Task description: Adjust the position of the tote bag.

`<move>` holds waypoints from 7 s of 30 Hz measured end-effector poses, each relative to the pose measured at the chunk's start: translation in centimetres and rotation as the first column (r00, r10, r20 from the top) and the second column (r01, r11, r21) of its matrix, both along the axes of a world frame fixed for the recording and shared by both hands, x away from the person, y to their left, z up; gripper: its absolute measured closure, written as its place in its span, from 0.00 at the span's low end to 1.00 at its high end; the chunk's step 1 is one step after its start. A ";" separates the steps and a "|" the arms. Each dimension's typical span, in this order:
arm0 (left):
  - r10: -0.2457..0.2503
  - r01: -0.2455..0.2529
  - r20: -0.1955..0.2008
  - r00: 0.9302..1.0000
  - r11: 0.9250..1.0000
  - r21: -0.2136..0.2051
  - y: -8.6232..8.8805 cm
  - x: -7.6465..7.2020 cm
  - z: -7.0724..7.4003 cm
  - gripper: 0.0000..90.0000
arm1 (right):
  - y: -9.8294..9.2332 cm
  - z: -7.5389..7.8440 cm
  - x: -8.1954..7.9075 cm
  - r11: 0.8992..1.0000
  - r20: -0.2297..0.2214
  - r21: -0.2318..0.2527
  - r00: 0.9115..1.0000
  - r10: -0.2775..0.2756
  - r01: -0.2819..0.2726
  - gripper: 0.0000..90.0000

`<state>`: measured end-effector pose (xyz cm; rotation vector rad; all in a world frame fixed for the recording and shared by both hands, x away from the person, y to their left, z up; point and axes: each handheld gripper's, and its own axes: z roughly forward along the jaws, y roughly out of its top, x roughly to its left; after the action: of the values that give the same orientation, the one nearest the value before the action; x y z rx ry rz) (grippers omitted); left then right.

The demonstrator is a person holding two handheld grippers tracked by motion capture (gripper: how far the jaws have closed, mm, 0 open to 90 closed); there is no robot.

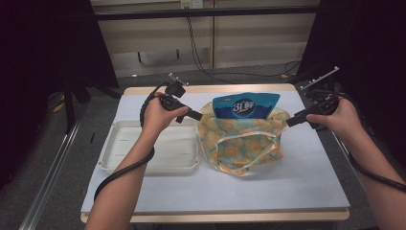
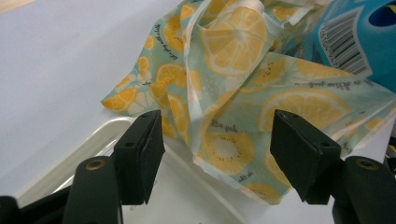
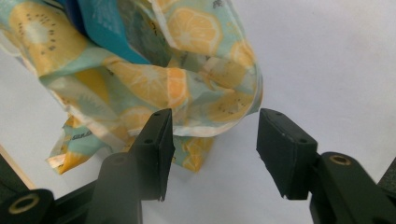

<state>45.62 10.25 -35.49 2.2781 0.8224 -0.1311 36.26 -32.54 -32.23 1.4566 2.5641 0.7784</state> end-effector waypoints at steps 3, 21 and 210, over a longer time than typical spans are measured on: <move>-0.008 0.008 0.001 1.000 1.000 -0.002 -0.1 -0.2 -0.1 0.38 | 0.1 0.2 -0.3 1.000 0.003 0.003 1.000 0.011 -0.011 0.51; -0.056 0.056 0.004 0.998 0.998 -0.020 -0.7 -1.3 -0.2 0.36 | 0.6 0.2 -1.7 0.998 0.008 0.014 0.998 0.061 -0.061 0.51; 0.011 -0.016 -0.080 0.997 0.998 -0.064 -0.1 1.3 -5.1 0.61 | 1.7 -8.8 1.8 1.000 -0.039 0.001 0.999 0.028 -0.028 0.69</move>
<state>46.88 10.19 -40.63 2.2180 0.8621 -0.2407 38.07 -30.83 -41.04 1.4533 2.6187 0.7617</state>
